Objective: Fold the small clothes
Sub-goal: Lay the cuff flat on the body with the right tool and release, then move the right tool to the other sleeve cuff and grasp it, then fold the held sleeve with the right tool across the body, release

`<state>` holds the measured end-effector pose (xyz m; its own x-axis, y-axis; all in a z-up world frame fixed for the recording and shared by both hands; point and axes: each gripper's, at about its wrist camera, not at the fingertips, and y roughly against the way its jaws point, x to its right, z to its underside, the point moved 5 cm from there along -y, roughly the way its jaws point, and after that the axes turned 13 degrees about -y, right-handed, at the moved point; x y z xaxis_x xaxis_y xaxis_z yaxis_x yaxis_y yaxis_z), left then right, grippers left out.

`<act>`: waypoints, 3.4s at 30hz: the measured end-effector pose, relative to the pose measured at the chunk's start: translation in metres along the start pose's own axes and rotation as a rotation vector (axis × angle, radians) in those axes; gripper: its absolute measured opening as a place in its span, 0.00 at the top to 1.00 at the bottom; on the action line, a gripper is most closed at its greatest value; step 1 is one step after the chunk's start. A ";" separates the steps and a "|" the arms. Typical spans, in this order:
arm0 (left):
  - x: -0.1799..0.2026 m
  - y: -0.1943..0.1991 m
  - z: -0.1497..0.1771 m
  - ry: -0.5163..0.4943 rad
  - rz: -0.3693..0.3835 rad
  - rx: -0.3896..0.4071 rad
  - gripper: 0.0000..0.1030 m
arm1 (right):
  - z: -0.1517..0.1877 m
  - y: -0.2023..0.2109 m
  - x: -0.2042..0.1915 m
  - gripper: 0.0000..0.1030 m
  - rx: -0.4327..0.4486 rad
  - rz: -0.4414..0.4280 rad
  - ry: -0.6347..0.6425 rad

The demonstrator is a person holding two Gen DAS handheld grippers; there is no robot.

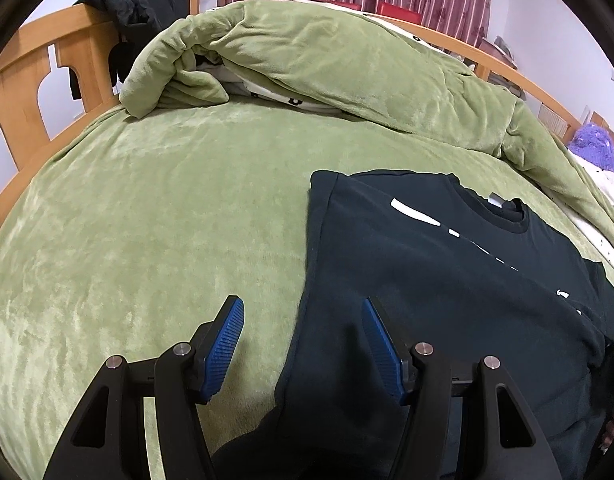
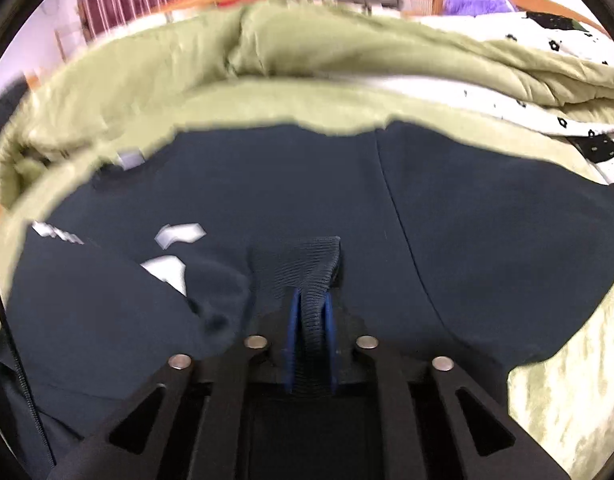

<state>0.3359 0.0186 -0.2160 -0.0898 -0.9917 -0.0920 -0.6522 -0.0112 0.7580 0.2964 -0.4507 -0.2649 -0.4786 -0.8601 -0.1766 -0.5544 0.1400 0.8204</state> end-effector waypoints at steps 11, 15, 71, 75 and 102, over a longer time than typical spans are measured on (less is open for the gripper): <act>0.013 0.004 -0.002 -0.034 0.007 0.004 0.43 | -0.011 0.056 0.005 0.47 0.149 0.020 0.036; 0.022 0.008 -0.006 -0.052 0.012 0.012 0.43 | -0.025 0.082 0.009 0.38 0.209 0.012 0.028; 0.030 0.008 -0.008 -0.088 -0.052 0.085 0.33 | -0.129 0.091 0.248 0.94 0.378 0.111 -0.298; 0.015 0.021 -0.013 -0.086 -0.062 0.112 0.33 | -0.137 0.127 0.179 0.95 0.417 0.048 -0.215; -0.016 0.033 -0.002 -0.052 0.040 0.099 0.33 | 0.060 0.065 -0.189 0.93 0.177 -0.122 0.263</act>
<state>0.3170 0.0343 -0.1882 -0.1548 -0.9830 -0.0985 -0.7180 0.0434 0.6946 0.3095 -0.2494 -0.2108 -0.2225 -0.9695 -0.1028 -0.7175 0.0914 0.6905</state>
